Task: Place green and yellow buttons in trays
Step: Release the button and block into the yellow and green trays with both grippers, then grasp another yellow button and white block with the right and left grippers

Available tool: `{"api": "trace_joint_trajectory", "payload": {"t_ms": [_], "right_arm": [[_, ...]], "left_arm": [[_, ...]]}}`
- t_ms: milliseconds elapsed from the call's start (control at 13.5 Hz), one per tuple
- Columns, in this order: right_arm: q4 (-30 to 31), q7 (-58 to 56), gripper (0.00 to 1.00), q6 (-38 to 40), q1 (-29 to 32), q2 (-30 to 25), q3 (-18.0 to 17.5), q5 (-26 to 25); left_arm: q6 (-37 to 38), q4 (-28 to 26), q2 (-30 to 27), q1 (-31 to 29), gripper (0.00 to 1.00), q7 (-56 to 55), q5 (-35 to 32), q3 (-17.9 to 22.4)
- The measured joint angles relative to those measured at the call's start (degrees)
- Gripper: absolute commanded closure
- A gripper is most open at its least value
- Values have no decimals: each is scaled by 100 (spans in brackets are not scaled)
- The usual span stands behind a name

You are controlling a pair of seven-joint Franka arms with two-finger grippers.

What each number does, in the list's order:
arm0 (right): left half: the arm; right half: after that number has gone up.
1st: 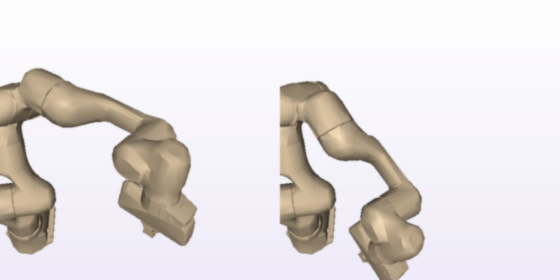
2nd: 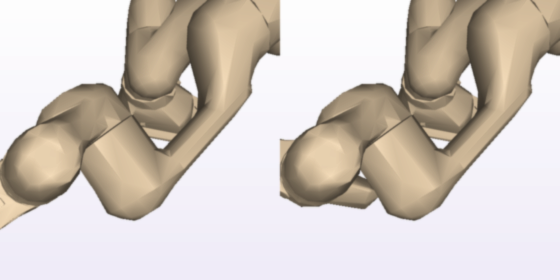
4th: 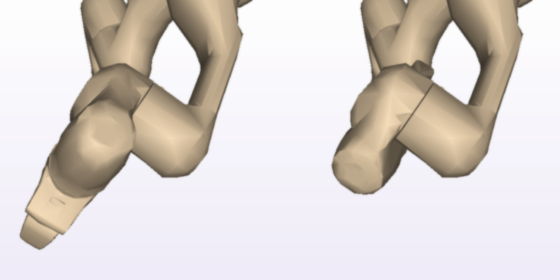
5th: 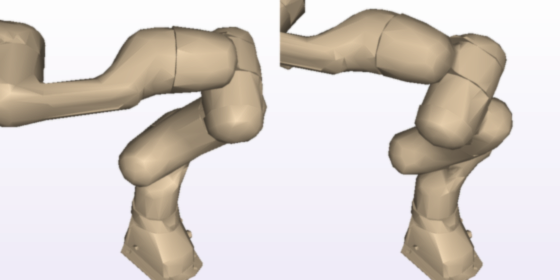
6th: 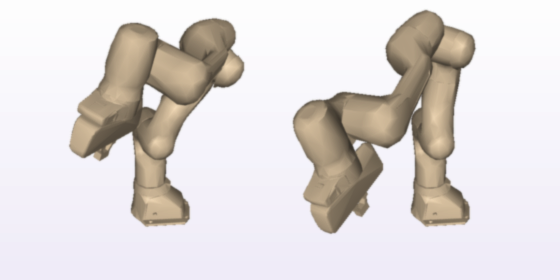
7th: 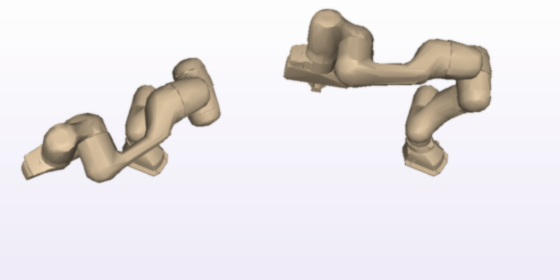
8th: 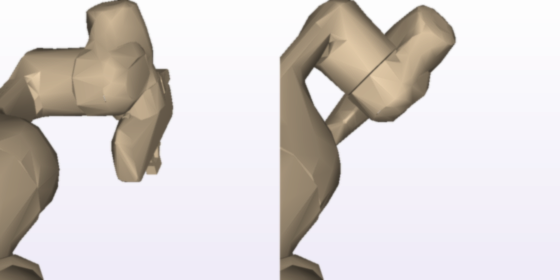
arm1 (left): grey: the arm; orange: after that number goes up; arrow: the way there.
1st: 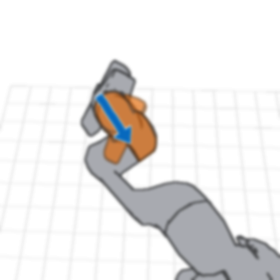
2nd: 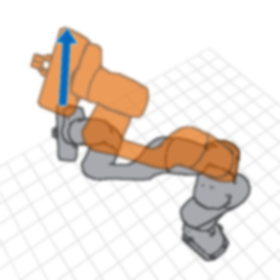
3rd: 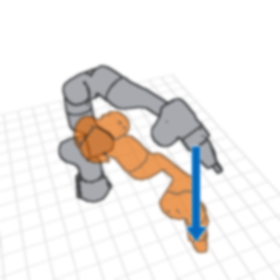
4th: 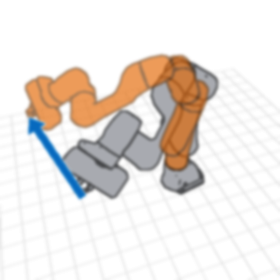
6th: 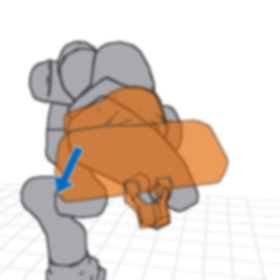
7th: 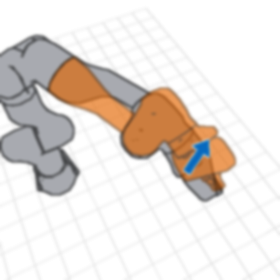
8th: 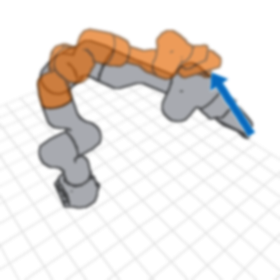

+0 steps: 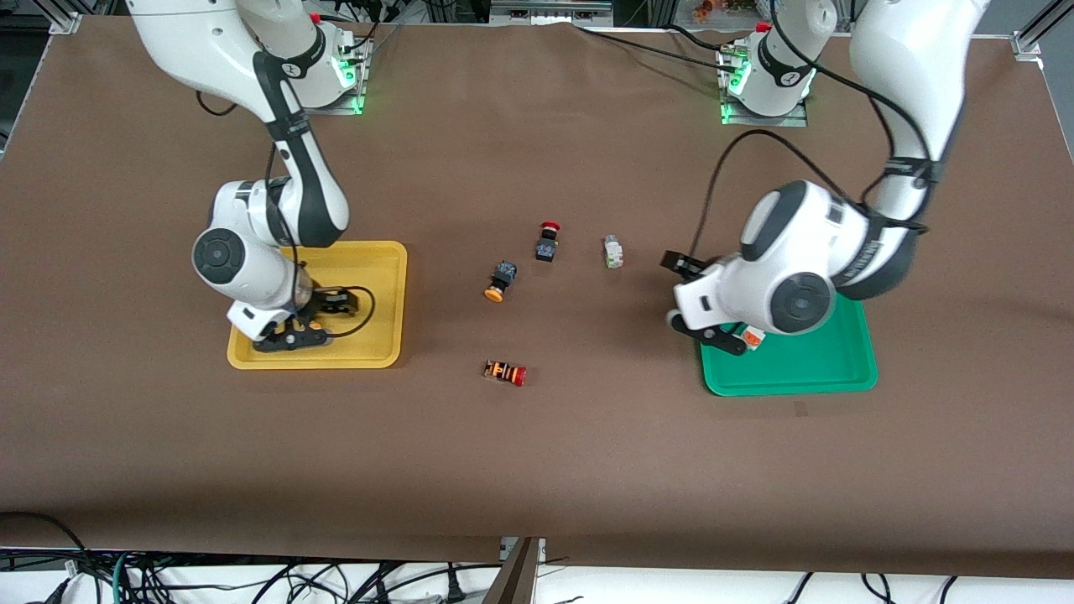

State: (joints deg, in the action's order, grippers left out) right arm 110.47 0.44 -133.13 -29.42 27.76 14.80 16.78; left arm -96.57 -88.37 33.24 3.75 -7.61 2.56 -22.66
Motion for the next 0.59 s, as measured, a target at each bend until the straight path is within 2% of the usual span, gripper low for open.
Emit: {"api": "trace_joint_trajectory", "payload": {"t_ms": [297, 520, 595], "right_arm": [[-839, 2472, 14, 287, -496, 259, -685, 109], [-1157, 3863, 14, 60, -933, 694, -859, 111], [-1178, 4139, 14, -83, -1088, 821, -868, 113]], "left_arm": [[-1735, -1074, 91, 570, 0, -1475, 0, -15], [-2929, -1773, 142, 993, 0, -2264, 0, -17], [-3219, -1952, 159, 1044, 3, -2336, 0, -17]]}}
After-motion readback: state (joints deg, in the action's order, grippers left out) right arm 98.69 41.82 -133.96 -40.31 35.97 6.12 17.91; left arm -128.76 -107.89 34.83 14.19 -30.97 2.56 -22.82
